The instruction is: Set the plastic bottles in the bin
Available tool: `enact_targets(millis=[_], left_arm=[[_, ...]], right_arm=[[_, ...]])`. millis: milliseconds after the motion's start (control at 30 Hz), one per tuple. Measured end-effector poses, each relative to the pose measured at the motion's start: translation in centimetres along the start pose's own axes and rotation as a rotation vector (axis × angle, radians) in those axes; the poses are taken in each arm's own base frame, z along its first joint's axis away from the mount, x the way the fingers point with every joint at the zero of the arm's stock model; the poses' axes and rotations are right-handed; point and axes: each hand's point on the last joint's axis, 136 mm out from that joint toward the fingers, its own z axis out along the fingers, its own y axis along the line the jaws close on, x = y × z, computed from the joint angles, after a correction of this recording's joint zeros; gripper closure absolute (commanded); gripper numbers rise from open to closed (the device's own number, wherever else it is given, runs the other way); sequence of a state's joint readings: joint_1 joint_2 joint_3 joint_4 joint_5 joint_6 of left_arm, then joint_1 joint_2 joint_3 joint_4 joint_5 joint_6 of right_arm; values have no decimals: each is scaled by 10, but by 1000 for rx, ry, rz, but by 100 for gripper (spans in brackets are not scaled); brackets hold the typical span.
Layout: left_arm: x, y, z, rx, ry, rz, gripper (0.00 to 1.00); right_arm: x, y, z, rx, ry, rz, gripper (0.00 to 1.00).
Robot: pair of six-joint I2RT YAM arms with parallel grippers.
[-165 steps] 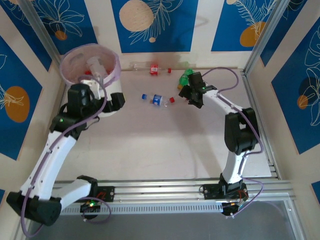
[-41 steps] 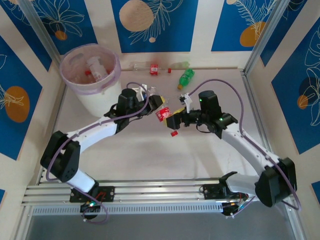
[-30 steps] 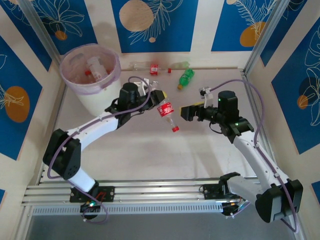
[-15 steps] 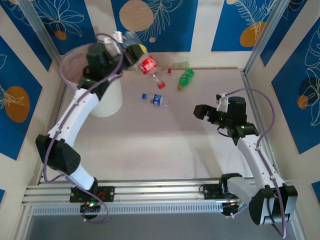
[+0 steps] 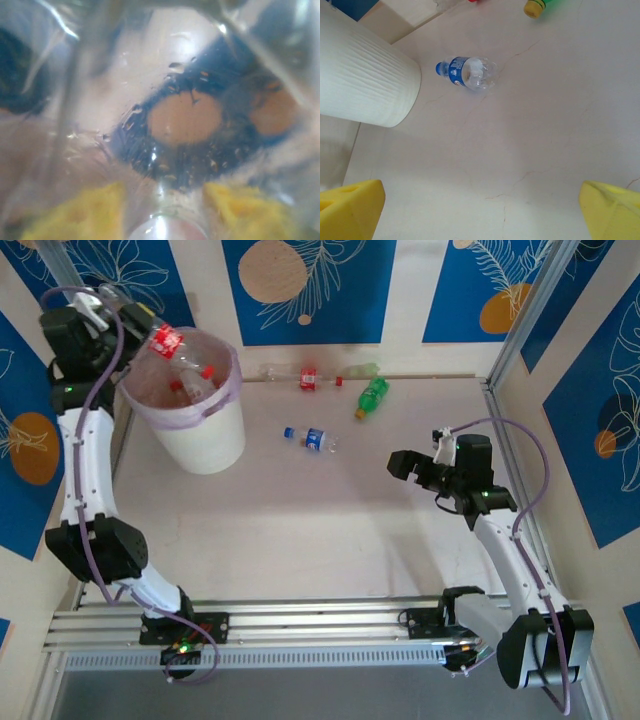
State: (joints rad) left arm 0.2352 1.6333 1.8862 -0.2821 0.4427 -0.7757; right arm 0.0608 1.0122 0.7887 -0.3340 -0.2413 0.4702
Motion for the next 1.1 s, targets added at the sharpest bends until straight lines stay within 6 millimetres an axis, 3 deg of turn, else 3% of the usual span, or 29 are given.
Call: enact_targets(millis=[133, 400, 700, 967, 1100], left_arm=[[-16, 20, -11, -117, -40, 92, 100], [-9, 52, -11, -304, -12, 254, 100], [32, 82, 19, -398, 165, 402, 100], [75, 119, 42, -442, 330, 415, 100], [86, 133, 48, -459, 374, 419, 100]], right_arm=[[3, -7, 7, 8, 29, 21, 1], [13, -14, 21, 8, 89, 47, 1], [23, -11, 32, -4, 136, 46, 1], [26, 11, 39, -53, 149, -32, 1], [28, 15, 45, -59, 162, -57, 1]])
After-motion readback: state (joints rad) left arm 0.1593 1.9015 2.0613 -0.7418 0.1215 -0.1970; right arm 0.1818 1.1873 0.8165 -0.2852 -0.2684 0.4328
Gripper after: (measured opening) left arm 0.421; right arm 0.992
